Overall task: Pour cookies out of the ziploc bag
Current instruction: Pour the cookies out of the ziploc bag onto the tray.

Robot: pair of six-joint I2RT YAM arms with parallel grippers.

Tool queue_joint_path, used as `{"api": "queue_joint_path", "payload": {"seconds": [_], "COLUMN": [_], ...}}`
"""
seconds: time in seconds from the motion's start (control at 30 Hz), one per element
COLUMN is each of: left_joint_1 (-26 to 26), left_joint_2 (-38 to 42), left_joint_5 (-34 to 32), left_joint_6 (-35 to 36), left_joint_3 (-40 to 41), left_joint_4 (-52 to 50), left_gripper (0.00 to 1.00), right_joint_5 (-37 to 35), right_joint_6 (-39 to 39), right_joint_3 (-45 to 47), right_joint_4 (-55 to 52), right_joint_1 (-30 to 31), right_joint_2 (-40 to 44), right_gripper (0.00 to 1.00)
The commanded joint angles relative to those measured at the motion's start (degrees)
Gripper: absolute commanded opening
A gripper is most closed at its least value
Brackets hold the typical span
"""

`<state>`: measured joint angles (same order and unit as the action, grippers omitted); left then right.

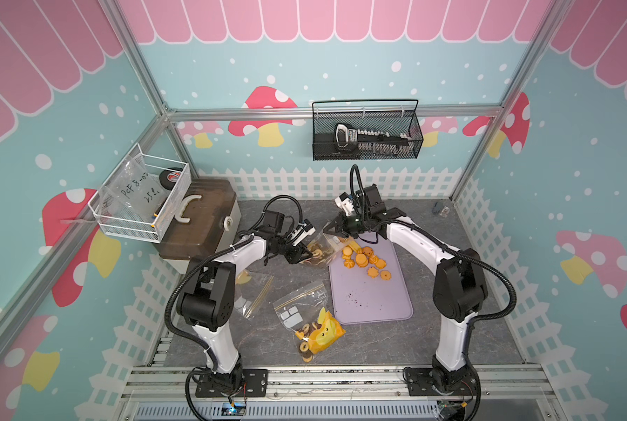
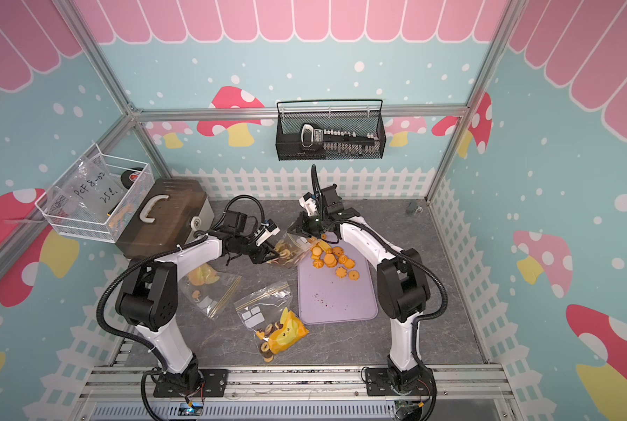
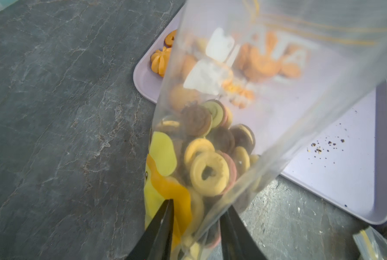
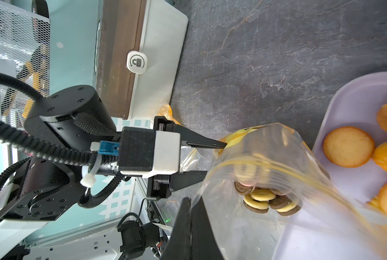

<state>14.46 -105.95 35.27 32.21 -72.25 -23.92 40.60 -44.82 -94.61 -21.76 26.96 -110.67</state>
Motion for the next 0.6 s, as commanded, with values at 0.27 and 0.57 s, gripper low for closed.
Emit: {"api": "queue_joint_path", "payload": {"seconds": [0.27, 0.57], "left_joint_1": [0.22, 0.26], "left_joint_2": [-2.13, 0.7], "left_joint_5": [0.58, -0.62], "left_joint_6": [2.86, 0.42], "left_joint_3": [-3.11, -3.02], "left_joint_4": [-4.17, -3.09], "left_gripper": [0.0, 0.0], "right_joint_5": [1.13, 2.19], "right_joint_6": [-0.8, -2.2], "right_joint_3": [1.26, 4.1], "right_joint_4": [2.74, 4.66], "right_joint_1": [-0.59, -0.9], "right_joint_2": [3.53, 5.31], "right_gripper": [0.0, 0.01]}}
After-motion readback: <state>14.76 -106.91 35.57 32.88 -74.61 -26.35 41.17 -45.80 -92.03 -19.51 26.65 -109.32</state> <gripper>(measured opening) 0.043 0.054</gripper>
